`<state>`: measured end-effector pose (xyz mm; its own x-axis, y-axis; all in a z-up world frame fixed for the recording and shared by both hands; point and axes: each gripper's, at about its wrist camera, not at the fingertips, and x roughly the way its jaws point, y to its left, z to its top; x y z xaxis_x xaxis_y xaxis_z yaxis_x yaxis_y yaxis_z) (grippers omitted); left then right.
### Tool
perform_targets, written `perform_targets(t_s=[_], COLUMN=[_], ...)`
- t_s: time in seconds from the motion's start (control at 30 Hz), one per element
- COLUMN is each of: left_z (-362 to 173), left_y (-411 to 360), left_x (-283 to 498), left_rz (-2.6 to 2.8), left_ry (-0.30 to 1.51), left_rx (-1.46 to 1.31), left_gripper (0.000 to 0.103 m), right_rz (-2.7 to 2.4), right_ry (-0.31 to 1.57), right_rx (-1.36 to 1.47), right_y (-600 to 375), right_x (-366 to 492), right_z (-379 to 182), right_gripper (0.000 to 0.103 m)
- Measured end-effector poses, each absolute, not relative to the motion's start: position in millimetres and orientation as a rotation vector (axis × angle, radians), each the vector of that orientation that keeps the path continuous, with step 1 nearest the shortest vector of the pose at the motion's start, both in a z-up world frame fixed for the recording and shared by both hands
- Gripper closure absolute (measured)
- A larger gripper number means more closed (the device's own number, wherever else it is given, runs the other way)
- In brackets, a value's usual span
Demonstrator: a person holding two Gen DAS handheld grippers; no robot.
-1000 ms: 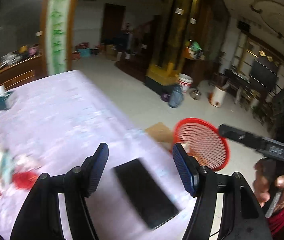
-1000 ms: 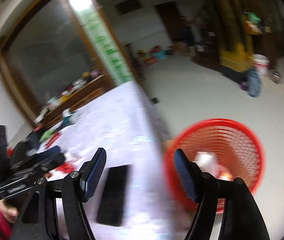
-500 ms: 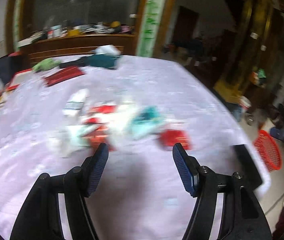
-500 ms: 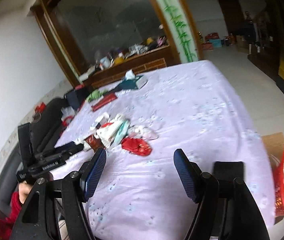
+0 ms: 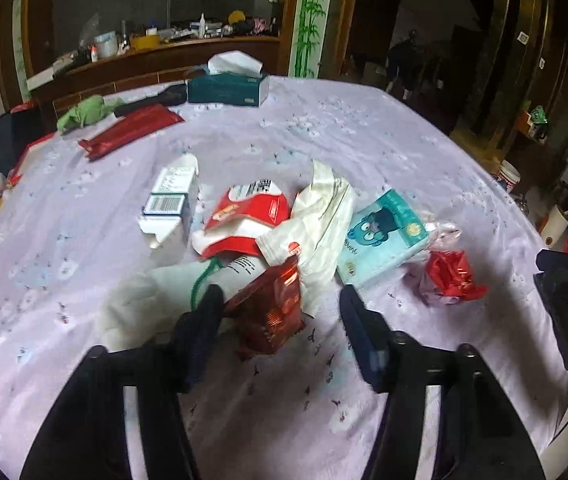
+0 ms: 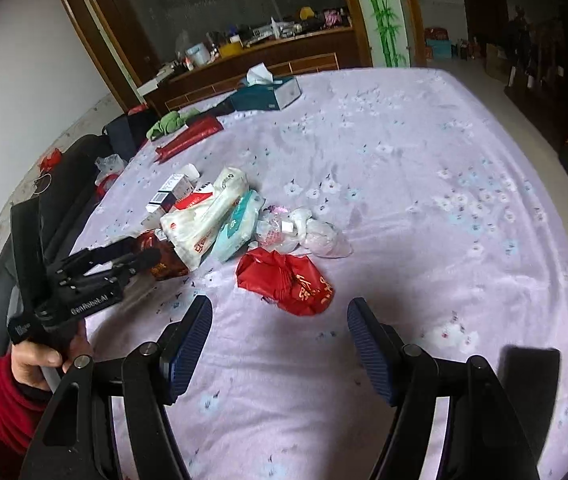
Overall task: Collect trash
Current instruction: 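Grasp the red snack bag with the left tool while the right tool grasps the red plastic bag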
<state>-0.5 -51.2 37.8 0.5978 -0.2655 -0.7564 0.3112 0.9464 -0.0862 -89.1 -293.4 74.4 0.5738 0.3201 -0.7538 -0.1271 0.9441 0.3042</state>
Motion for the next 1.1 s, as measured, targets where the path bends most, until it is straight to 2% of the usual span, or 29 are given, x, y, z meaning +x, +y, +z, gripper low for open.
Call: perform_targets(t_s=[0.07,0.43,0.47,0.5,0.57,0.6,0.7,0.73,1.1], left_z=[30,49,52,54,57,58,60,61,66], left_y=[-52,-39,-39,-40,-43,-44,-47,-48,-58], left_x=[4,-26,-30,-32,-38,-40,-43,-43,-49], left_rz=[-0.329,-0.395,-0.404,-0.408,-0.417,-0.421,-0.426,-0.427,-0.442], left_ry=[0.886,0.818,0.809,0.804,0.794,0.791,0.783,0.783,0.779], left_rx=[0.055,-0.045,-0.053,-0.055,-0.058,-0.059,-0.061,-0.064,-0.068], left_gripper=[0.068,0.069,0.069,0.069,0.069,0.069,0.069,0.069,0.069], right_rz=[0.261,0.269,0.27,0.286,0.293,0.299,0.309,0.318,0.352], right_ry=[0.959,1.027,1.037,1.041,1.03,1.012,0.984,0.972,0.894], right_rx=[0.229,0.157,0.147,0.143,0.129,0.121,0.089,0.087,0.083], right_y=[-291,-274,-270,-267,-262,-259,-254,-253,-256], right_x=[-78,-41,-40,-40,-44,-47,-56,-60,-94], right_z=[66,26,21,18,17,18,23,26,48], right_gripper=[0.028,0.028,0.034,0.052,0.059,0.07,0.082,0.092,0.094])
